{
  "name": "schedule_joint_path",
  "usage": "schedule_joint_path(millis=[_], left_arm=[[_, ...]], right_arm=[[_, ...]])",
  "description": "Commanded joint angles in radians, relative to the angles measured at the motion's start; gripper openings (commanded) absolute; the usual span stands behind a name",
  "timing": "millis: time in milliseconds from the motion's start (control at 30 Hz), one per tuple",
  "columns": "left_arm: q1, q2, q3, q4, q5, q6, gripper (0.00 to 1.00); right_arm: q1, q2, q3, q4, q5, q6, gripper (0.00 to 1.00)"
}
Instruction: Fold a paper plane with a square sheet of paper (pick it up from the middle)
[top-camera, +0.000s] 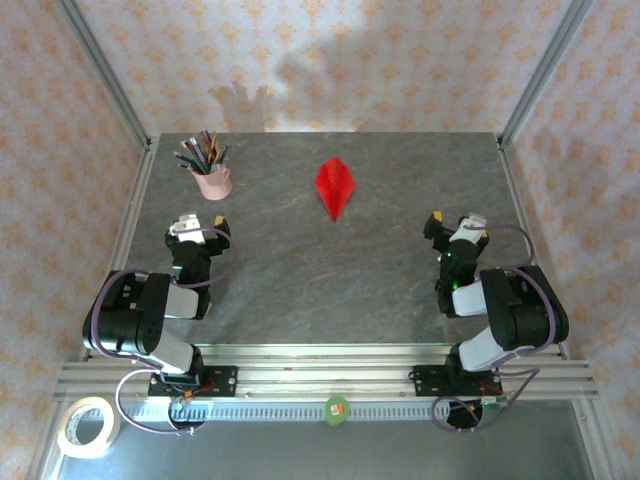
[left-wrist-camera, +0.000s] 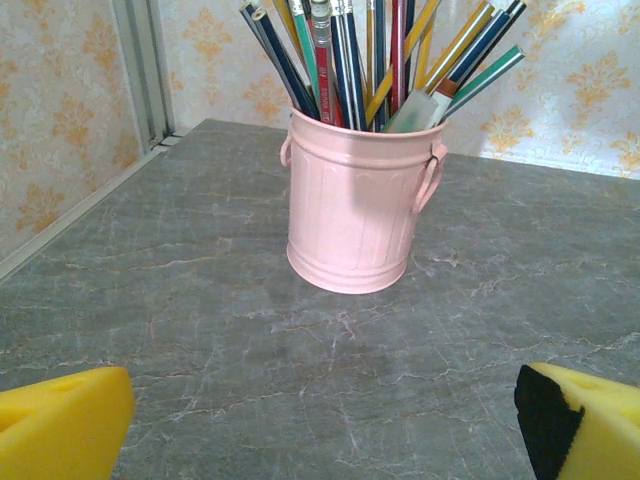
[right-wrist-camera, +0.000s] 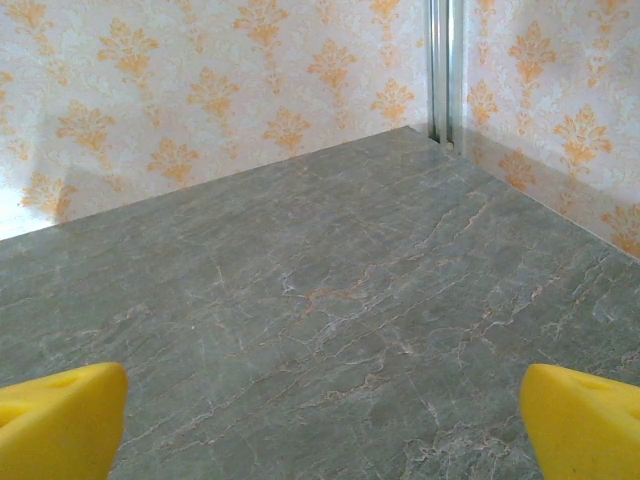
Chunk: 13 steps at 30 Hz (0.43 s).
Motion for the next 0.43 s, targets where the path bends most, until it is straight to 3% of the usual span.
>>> schedule_joint_path(millis=[0, 400], left_arm=[[-0.006, 0.003, 0.018, 0.034, -0.018, 0.012, 0.99], [-0.006, 0.005, 0.020, 0.032, -0.021, 0.013, 0.99]], right_arm=[[-0.007, 0.004, -0.011, 0.039, -0.001, -0.015, 1.00], [-0.007, 0.000, -0.018, 0.047, -0.001, -0.017, 1.00]])
